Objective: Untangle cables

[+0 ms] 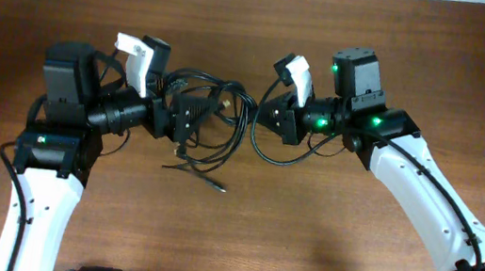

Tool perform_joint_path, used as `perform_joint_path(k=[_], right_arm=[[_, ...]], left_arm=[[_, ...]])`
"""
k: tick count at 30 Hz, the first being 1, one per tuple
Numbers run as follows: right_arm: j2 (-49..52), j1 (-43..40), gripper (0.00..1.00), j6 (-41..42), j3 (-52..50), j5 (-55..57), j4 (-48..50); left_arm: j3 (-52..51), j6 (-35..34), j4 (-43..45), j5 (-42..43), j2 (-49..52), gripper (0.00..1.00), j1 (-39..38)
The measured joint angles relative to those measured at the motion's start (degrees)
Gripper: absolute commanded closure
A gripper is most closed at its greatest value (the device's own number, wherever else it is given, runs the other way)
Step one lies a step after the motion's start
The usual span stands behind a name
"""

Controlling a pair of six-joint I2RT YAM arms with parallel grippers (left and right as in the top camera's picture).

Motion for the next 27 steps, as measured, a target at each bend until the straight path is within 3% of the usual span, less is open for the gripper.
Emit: perform_joint_path(k=[6,12,14,16,17,23,27], right_arm=[[0.0,0.0,0.96,0.6,0.0,5.0,-3.7],[0.0,0.0,0.96,0.8,0.0,5.0,-3.7],[0.0,0.0,0.53,0.8,0.0,5.6,-4.0],[0.0,0.1,0.33,0.9,0.0,9.1,-6.1],[0.0,0.2,0.28,0.9,0.0,12.3,-7.8],[1.0,0.2,0.26,1.0,0.0,22.4,-13.2],[9.4,0.2,0.27,1.0,0.0,23.4,-12.9]], left_arm=[[0.1,15.4,-6.0,-10.0,0.0,0.02,0.0],[0.1,22.0,-8.5,-14.5,0.0,0.02,-0.1],[0.1,22.4,-11.5,-14.9,0.0,0.01,-0.9],[0.1,22.6,-13.4,-15.1,0.0,0.00,-3.1],[0.1,22.6,-13.5,-15.1,0.0,0.01,-4.8],[0.1,22.6,-11.9,-15.3,0.0,0.01,-8.6],[0.1,22.6,-11.4,-15.4,0.0,0.01,-8.5]])
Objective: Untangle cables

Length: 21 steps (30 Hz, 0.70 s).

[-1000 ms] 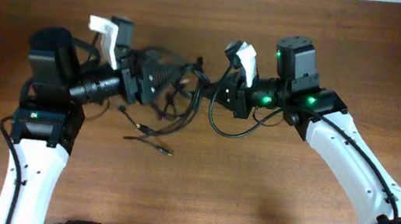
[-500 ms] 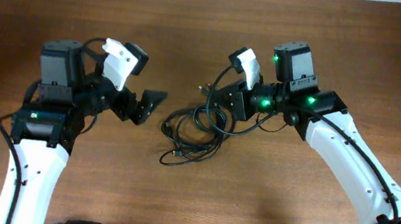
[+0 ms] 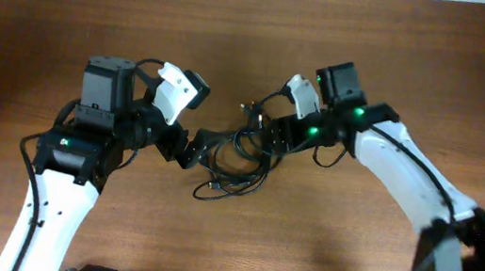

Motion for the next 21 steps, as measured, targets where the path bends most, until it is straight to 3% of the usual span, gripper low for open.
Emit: perform_joint_path(k=[5,9,12,21], right_arm=[[7.9,0.1,0.27,-0.2,0.0,-0.6,4.0],[8.5,3.0,0.28,-1.7,0.0,-1.0,8.9],[8.5,5.6,0.38,-2.1,0.0,-0.4,11.9],[11.9,6.5,0.42,-2.8,0.0,1.8,13.0]], left_arm=[[0.0,-0.4,2.4,0.0,4.2,0.01,0.0],[0.0,-0.7,3.4,-0.2,6.8,0.01,0.0],[0.0,-0.7,3.7,-0.1,7.0,0.01,0.0],[0.0,-0.7,3.8,-0.1,7.0,0.01,0.0]])
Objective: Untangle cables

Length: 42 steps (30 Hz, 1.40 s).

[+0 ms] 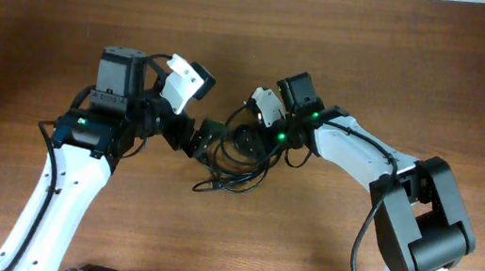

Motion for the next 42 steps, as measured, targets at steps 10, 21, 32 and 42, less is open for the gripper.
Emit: perform_joint_path(k=[10,21,32,42], right_arm=[[0.0,0.1,0.37,0.0,1.2,2.2,0.1],[-0.5,0.1,0.38,0.0,2.8,15.7,-0.3],[-5.4,0.1,0.49,-1.2,5.2,29.8,-0.6],[0.9,-2.1,0.50,-1.5,5.2,31.3,-1.9]], left_arm=[[0.0,0.0,0.0,0.0,0.0,0.01,0.0],[0.0,0.0,0.0,0.0,0.0,0.01,0.0],[0.0,-0.5,-0.2,0.0,0.0,0.01,0.0],[0.0,-0.7,-2.4,0.0,0.0,0.01,0.0]])
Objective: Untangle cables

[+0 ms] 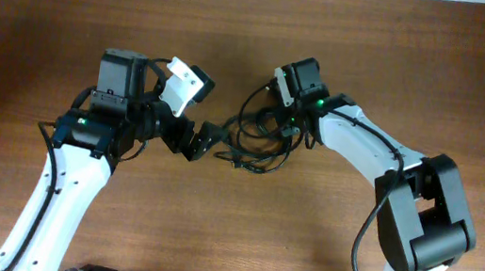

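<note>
A tangle of thin black cables [261, 138] lies in loops on the brown table, between my two grippers. The left gripper [206, 141] comes in from the left at the tangle's left edge, its dark fingers closed on a strand that runs right into the loops. The right gripper [275, 123] points steeply down into the top of the tangle. Its fingers are mostly hidden under the wrist and its white camera [281, 81], and appear shut on the cables. Loops hang around and below it.
The wooden table [406, 54] stretches around the arms, with a pale wall strip along the far edge. The right arm's white link [364, 148] crosses the table's right half. A dark rail runs along the near edge.
The right gripper has shifted right and toward the far edge, and the cable loops went with it, away from the left gripper. The left arm has barely moved. A strand now stretches between them.
Both grippers first held the tangle from either side, farther apart. Then both had moved inward, with the bundle sagging between them. Then they stood closest, the right wrist turned down into the loops. Now the right gripper has drawn the bundle to the right.
</note>
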Tool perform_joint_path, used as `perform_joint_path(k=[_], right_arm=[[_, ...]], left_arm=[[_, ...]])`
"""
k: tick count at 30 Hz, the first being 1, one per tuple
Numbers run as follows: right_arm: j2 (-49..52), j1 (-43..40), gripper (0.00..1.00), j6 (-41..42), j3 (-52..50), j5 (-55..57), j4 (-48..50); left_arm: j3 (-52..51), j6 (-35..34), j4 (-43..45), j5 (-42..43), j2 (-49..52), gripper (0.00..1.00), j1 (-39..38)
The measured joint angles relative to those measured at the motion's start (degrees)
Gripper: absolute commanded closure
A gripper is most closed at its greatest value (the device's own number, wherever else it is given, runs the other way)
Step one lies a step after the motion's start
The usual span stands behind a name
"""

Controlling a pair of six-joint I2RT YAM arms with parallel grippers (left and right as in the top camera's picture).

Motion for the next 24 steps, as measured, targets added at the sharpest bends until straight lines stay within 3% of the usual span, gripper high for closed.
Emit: perform_joint_path(k=[6,7,9,18,24], right_arm=[[2.2,-0.6,0.52,0.0,0.0,-4.1,-1.2],[2.9,-0.6,0.59,0.0,0.0,-5.1,-1.4],[3.1,-0.6,0.95,0.0,0.0,-5.9,-2.2],[0.4,-0.6,0.96,4.5,0.3,-7.5,-4.0],[-20.8,-0.6,0.96,4.3,0.2,-9.6,-3.9]], left_arm=[[0.0,0.0,0.0,0.0,0.0,0.01,0.0],[0.0,0.0,0.0,0.0,0.0,0.01,0.0],[0.0,0.0,0.0,0.0,0.0,0.01,0.0],[0.0,-0.7,0.0,0.0,0.0,0.01,0.0],[0.0,-6.1,1.1,0.0,0.0,0.01,0.0]])
